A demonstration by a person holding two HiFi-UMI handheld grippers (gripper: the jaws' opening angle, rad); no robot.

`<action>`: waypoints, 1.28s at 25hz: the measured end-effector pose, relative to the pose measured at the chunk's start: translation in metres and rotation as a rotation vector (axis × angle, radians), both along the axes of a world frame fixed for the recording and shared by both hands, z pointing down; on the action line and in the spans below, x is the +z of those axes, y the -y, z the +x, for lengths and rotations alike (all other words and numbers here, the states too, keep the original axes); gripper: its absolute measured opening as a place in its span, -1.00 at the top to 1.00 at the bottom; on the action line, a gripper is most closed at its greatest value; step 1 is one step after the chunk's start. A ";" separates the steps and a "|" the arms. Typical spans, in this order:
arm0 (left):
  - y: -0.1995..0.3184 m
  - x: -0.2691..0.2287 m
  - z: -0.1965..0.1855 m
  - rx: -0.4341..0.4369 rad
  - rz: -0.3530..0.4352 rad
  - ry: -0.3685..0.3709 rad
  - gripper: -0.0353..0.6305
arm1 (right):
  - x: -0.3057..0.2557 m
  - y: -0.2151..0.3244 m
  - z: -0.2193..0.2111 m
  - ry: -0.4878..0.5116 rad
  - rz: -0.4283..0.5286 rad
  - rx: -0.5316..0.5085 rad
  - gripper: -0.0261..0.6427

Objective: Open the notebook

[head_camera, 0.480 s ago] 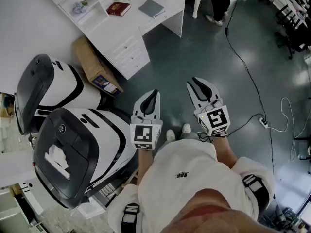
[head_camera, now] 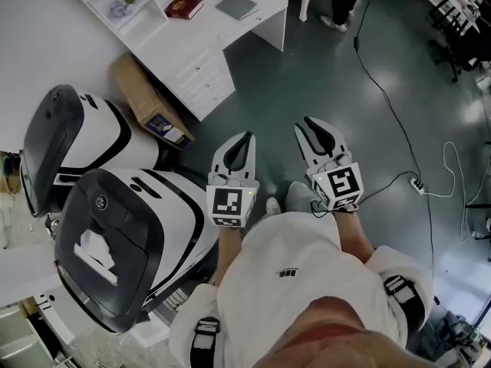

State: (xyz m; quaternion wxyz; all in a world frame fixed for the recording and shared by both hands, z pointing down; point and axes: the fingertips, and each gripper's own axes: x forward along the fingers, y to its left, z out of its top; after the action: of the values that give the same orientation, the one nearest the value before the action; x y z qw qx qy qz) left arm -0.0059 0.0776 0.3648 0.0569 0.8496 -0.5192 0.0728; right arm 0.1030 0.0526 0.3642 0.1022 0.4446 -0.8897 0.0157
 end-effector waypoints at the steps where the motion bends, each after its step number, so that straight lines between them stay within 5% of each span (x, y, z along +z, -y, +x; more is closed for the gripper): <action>1: 0.001 0.000 0.000 0.000 0.001 -0.002 0.89 | 0.000 0.000 -0.001 0.000 0.000 -0.002 0.70; 32: 0.034 -0.006 -0.007 -0.063 -0.030 0.007 0.89 | -0.002 0.040 -0.010 -0.006 -0.042 -0.069 0.70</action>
State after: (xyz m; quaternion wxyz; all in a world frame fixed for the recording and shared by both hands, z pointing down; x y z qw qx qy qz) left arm -0.0126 0.0435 0.3584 0.0700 0.8316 -0.5449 0.0819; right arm 0.0928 0.0129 0.3617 0.1145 0.4113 -0.9038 0.0295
